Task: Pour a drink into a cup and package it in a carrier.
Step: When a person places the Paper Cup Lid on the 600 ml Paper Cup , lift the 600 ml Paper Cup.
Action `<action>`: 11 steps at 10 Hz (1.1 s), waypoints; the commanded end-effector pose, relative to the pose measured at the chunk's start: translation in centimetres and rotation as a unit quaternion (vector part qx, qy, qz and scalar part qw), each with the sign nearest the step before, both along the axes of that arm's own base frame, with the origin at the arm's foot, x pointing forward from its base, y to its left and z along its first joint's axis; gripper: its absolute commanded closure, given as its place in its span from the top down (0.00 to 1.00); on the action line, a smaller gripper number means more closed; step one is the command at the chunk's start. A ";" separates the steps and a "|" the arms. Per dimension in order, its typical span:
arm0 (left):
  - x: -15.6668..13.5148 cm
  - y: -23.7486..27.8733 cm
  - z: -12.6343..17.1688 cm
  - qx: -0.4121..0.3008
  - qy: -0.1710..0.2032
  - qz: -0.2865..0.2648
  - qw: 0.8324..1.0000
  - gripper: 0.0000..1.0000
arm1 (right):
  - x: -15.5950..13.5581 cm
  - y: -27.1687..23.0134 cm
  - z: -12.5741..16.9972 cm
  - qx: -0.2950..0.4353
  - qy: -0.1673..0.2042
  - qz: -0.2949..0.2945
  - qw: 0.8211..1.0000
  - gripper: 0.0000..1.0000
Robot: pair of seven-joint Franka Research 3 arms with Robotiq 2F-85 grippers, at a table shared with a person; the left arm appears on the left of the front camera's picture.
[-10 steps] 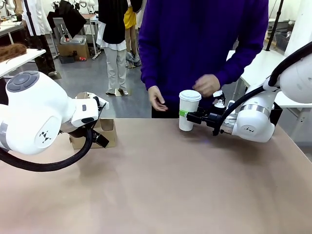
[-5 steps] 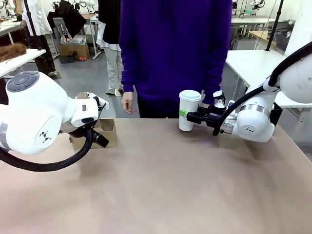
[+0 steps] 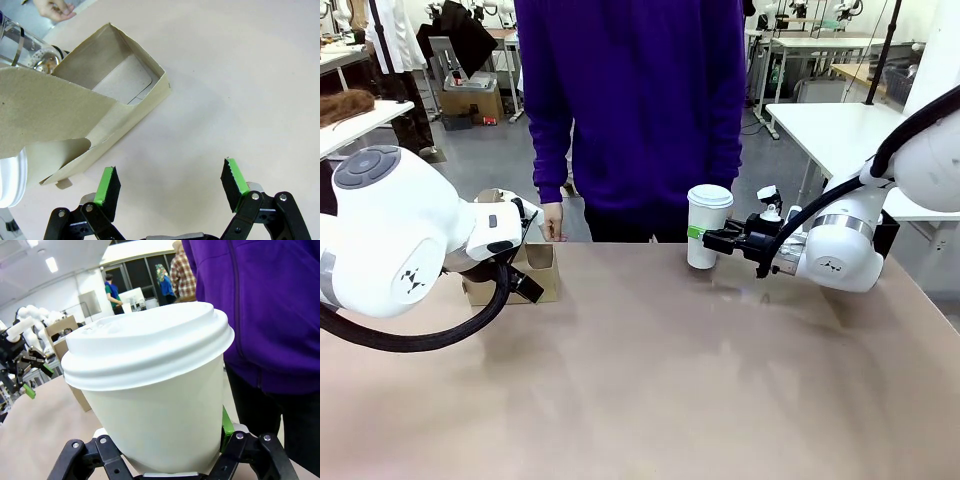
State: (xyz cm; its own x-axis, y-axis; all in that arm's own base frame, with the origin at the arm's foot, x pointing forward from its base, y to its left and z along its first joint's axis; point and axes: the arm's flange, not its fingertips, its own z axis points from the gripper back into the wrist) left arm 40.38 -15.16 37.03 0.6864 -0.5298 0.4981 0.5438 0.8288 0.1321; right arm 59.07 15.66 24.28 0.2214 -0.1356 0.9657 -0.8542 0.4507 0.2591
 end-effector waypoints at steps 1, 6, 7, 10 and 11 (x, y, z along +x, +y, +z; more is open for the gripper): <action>0.0 0.0 0.0 -0.001 0.000 0.000 1.000 1.00 | -0.1 0.2 0.6 0.004 -0.005 -0.002 1.000 0.80; 0.0 0.0 0.0 -0.001 0.000 0.000 1.000 1.00 | -0.1 0.2 0.6 0.004 -0.005 -0.002 1.000 0.80; 0.0 0.0 0.0 -0.001 0.000 0.000 1.000 1.00 | 0.0 0.0 0.0 0.000 0.000 0.000 1.000 0.80; 0.0 0.0 0.0 -0.001 0.000 0.000 1.000 1.00 | -1.9 -2.8 8.7 -0.004 -0.028 -0.012 1.000 0.80; 0.0 0.0 0.0 -0.001 0.000 0.000 1.000 1.00 | -2.4 -3.6 11.5 -0.012 -0.040 -0.017 0.999 0.80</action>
State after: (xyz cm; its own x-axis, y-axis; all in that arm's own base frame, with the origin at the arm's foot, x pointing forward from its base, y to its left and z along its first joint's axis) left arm 40.39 -15.17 37.05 0.6862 -0.5298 0.4984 0.5438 0.8287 0.1322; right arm 58.18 12.92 32.81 0.1358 -0.1404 0.9807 -0.8584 0.4777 0.1872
